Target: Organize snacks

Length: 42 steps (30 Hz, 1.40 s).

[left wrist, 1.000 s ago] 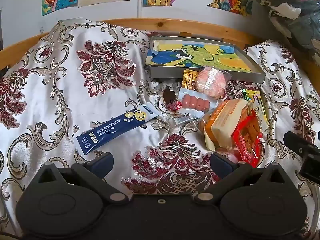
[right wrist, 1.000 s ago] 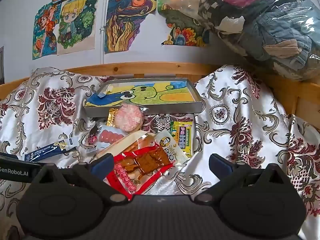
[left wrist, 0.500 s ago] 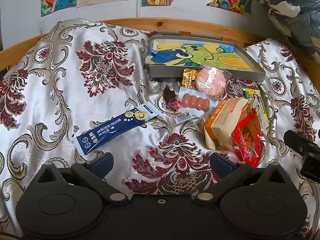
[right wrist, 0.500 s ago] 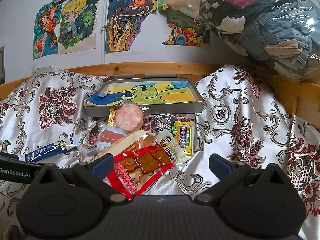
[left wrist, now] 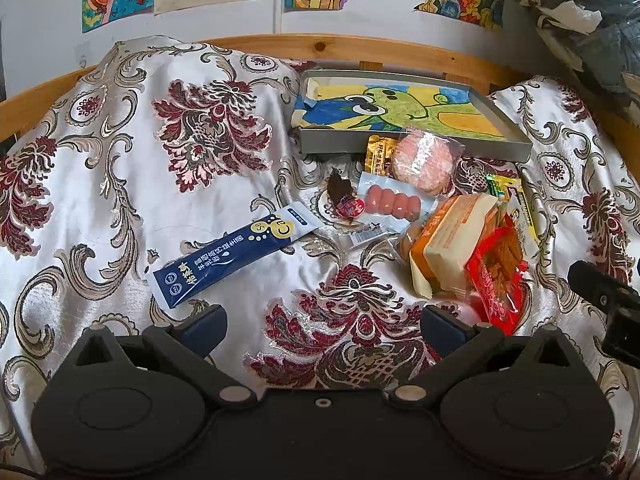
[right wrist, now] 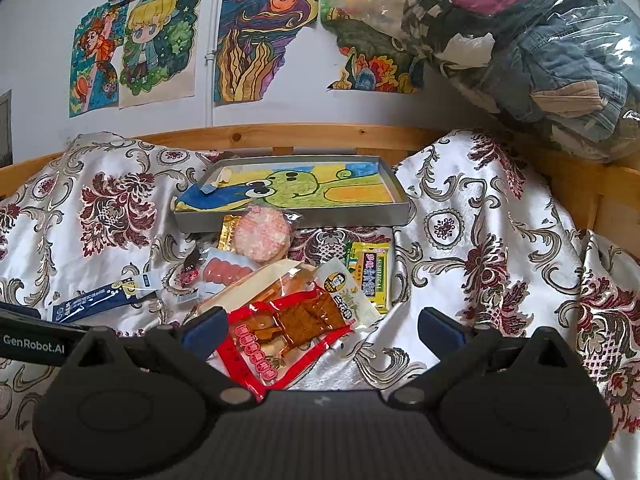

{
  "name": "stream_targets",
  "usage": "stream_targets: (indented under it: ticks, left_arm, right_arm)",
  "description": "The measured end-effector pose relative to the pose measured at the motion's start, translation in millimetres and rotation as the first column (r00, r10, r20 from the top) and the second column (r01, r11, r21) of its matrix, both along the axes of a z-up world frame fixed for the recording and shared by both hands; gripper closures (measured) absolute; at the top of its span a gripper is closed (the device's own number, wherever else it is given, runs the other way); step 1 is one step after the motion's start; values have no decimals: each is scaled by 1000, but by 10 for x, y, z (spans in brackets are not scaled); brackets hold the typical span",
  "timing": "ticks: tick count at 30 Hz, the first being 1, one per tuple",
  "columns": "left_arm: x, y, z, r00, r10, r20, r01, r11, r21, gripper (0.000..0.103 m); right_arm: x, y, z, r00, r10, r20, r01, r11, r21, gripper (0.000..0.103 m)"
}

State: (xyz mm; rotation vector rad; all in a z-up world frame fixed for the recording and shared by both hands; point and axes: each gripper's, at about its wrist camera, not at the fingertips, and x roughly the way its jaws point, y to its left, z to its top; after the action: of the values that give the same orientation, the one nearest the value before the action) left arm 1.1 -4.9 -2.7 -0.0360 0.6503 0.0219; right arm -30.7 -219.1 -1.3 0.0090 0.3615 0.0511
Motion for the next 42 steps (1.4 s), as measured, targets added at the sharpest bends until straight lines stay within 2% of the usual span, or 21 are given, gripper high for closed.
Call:
stream_targets:
  ticks: [16,23,28,42]
  left_arm:
    - [-10,57,-58,1000,0,-8,0,1000,-1,1]
    - [32,74,-32,1000,15,-21,-15,1000,2,1]
    - [177,100,-18,998,32,-45,-33,999,-19,1]
    - [682,92,-9,996,37,-78,-42,997,-63,1]
  right_arm:
    - [9,74,-26,998,33,-46,-34,999,-12,0]
    - [129,147,-96,985,77,-153,-79,997,-12,0]
    - [220,187,-162,974,81,-210,-84,996,-6,0]
    - [489,217,-192,964,104,-244,-105,994,11,0]
